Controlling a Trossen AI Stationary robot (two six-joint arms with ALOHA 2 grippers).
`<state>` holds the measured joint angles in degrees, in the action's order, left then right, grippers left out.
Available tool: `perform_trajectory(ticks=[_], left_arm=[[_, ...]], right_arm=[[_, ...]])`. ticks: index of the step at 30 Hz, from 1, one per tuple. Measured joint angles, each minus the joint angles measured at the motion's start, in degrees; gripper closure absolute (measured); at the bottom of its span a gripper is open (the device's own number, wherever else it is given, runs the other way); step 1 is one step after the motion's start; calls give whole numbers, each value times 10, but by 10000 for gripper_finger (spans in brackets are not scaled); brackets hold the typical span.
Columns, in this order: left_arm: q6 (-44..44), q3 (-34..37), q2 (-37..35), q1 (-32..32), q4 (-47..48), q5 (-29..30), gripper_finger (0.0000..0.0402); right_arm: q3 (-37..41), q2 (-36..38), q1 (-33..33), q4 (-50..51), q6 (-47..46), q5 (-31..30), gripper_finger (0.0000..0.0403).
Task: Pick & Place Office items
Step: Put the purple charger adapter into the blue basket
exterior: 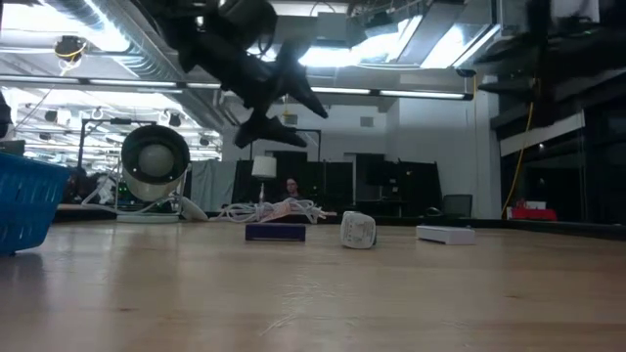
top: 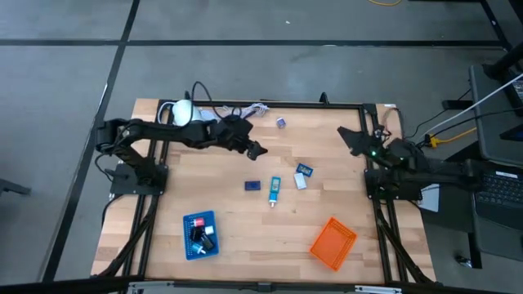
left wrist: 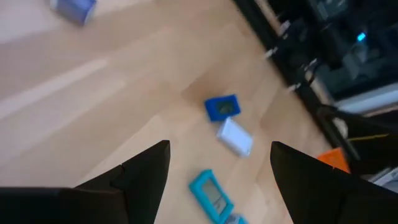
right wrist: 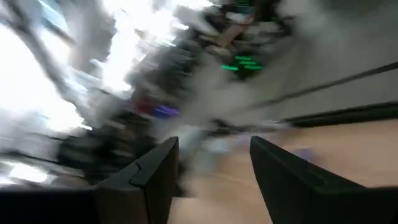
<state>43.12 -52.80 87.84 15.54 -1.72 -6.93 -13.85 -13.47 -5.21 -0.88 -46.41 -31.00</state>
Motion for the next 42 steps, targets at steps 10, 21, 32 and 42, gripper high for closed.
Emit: perform_trajectory(ticks=[10,21,32,42], left_arm=[[-44,-1,-25,-8,188,100,145],[-67,0,-63,4,226,124,152],[-156,0,-75,50,229,86,152],[-206,0,-75,93,230,31,152]], right_arm=[[-239,-377,-102,187,101,76,197],[-514,-699,-180,295,219,135,197],[-673,-872,-227,355,200,198,188],[-751,-979,-238,433,161,204,168]])
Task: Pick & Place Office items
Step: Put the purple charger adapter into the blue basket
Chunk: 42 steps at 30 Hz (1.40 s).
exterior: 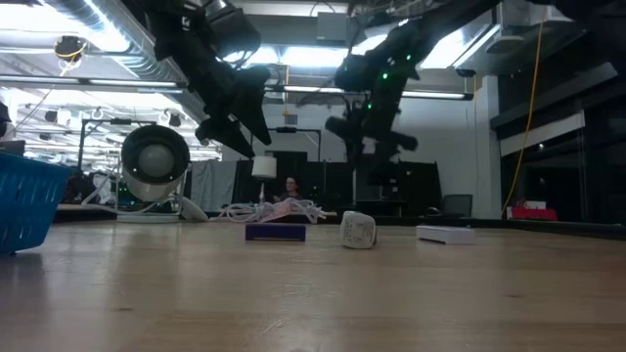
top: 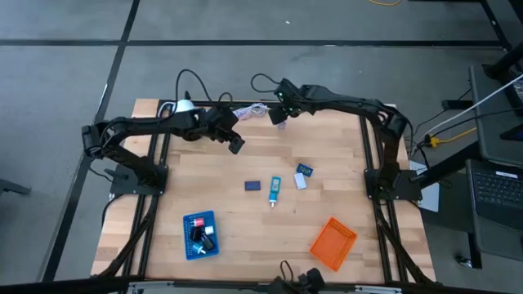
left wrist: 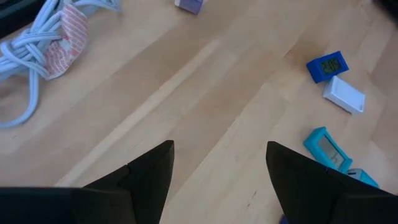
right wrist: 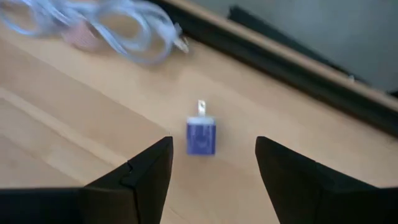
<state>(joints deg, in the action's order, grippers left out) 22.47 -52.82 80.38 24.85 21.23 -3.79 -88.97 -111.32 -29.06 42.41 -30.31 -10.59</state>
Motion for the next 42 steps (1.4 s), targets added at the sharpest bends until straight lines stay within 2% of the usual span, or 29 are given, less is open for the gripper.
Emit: perform_trajectory(ticks=[9,17,24,32,36,42], left_arm=[[-14,0,0,22,0,-14,152],[-13,0,0,27,-3,-22,152],[-7,0,0,27,-5,-23,152],[7,0,1,27,-26,-40,152],[8,0,1,27,-32,-45,152],[16,0,1,26,-31,-54,153]], right_arm=[[-1,-46,-5,13,-15,29,170],[-1,-48,-32,7,-7,46,170],[-1,-48,-53,3,-4,86,170],[-1,-58,-54,-29,-8,120,170],[-1,-74,-54,-17,-8,121,170],[-1,-104,-52,-11,-23,157,170]])
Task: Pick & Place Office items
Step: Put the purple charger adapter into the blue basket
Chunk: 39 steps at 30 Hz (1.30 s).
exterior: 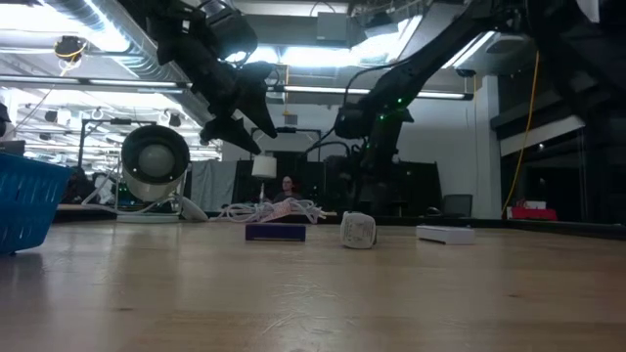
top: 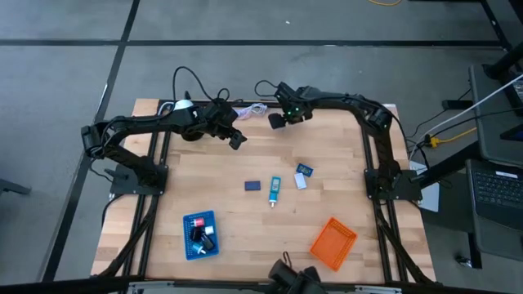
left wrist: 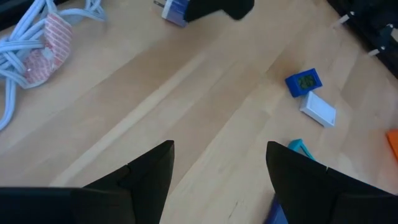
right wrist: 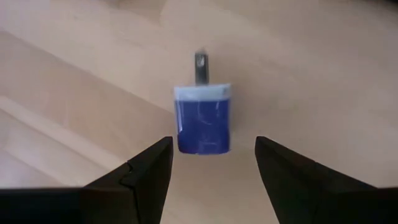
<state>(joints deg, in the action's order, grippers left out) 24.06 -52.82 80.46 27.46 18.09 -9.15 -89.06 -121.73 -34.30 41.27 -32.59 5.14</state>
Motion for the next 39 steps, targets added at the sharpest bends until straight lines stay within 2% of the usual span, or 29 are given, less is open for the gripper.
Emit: perform_trajectory(ticks=[6,12,21,33,39], left_arm=[[2,0,0,0,0,0,153],[2,0,0,0,0,0,153],[-4,0,0,0,0,0,153],[-10,0,0,0,1,0,153],[-15,0,0,0,1,2,153]], right_arm=[[-2,-16,3,-9,0,5,170],[-58,-16,1,11,28,-15,170],[-111,-55,-4,60,31,-1,170],[-124,-61,-7,76,19,33,195],[-123,-61,-11,102,21,33,199]])
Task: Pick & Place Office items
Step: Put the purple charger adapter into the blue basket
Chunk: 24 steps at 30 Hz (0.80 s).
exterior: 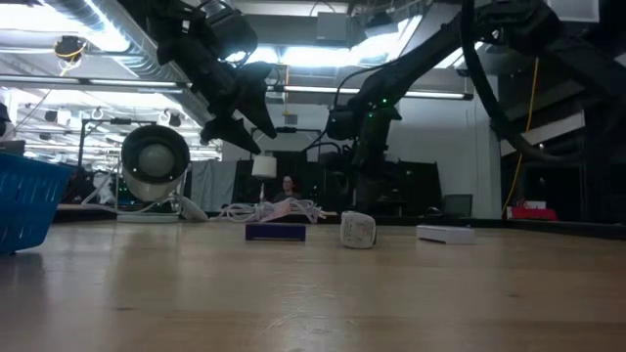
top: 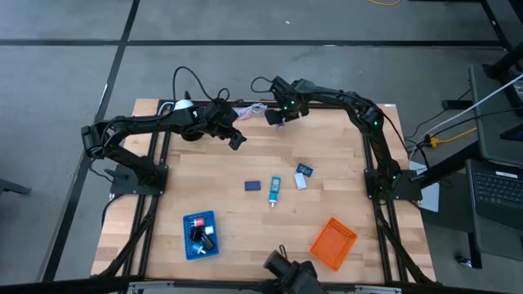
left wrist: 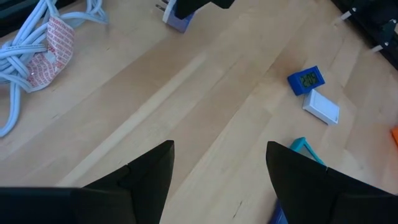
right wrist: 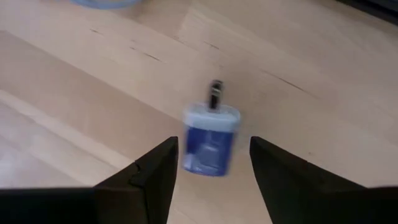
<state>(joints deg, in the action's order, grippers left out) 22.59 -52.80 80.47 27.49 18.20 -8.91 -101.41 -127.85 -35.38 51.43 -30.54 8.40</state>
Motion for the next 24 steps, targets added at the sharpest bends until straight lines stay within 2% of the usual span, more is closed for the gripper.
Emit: perform_trajectory(ticks=[14,19,24], left_arm=[[-9,0,0,0,0,0,153],[-9,0,0,0,0,0,153],[-18,0,0,0,0,0,153]], right_arm=[[0,-9,-3,12,3,-14,199],[1,-21,-7,10,-7,16,199],[1,-21,-8,8,-4,16,199]])
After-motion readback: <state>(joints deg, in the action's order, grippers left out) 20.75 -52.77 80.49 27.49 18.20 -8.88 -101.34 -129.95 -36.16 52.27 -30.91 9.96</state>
